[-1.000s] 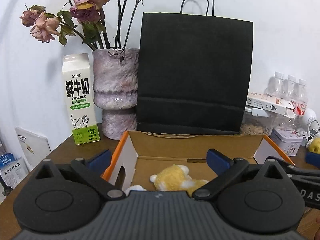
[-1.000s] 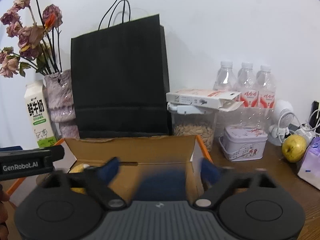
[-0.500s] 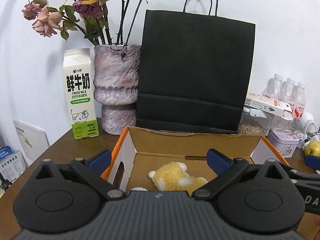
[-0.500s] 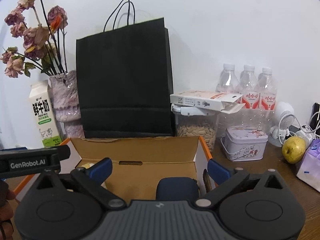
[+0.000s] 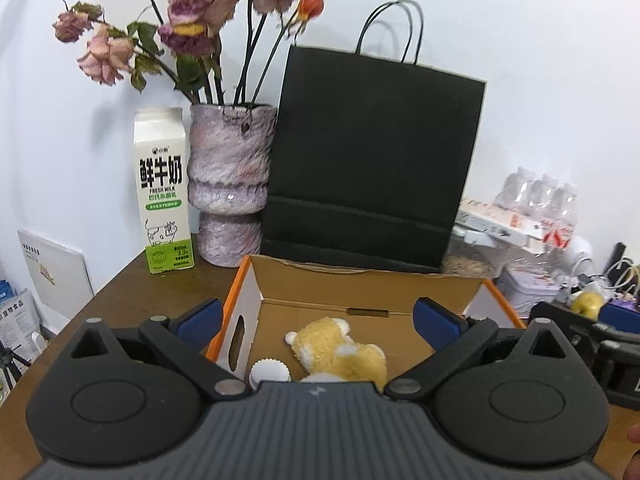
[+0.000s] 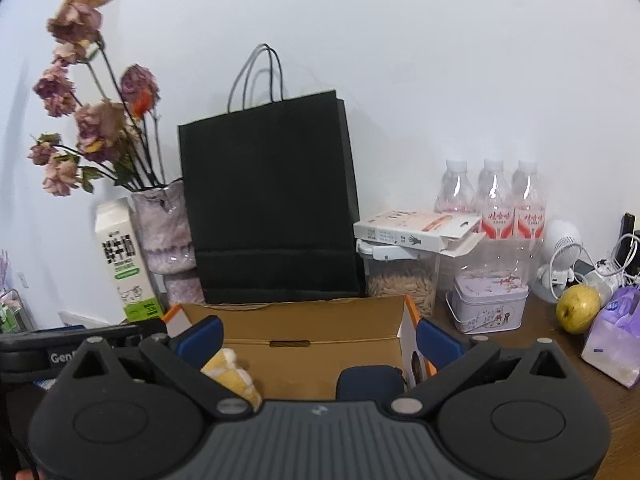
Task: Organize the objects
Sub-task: 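Withdraw both grippers from the box back toward the remaining objects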
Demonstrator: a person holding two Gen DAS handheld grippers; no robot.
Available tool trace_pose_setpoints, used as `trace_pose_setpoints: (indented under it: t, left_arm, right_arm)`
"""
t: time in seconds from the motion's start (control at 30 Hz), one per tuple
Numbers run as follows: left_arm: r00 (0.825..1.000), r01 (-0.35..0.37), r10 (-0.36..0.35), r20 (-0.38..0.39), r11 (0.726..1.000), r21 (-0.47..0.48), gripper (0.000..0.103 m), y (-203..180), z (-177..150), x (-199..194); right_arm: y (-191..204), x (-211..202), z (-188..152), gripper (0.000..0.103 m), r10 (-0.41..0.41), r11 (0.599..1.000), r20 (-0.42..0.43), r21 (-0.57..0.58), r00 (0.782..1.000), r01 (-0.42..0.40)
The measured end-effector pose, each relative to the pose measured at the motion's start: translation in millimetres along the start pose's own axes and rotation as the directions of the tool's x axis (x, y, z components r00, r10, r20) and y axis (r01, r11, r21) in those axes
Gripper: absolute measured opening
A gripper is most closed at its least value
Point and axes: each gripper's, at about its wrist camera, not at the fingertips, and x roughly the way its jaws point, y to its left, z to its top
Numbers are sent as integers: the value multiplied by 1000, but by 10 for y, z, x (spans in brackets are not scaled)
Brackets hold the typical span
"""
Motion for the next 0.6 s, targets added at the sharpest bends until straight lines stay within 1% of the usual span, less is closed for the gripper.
trace_pose_setpoints:
  t: [0.27,0.47,0.6]
  left_arm:
    - [998,56,-56,34,998,26,103,4,-37,-455]
    - [997,66,-68,35,997,48,103,-1,-160,-757]
    - [998,56,-58,35,997,57,103,1,-208,-923]
  right_arm:
    - [93,-392,-18,103,1,999,23,-33,1000,0]
    - [98,-654,-106,103,-4,1000,23,-30,1000,4]
    - [131,-804,-152,103,4,999,20,-34,1000,-3]
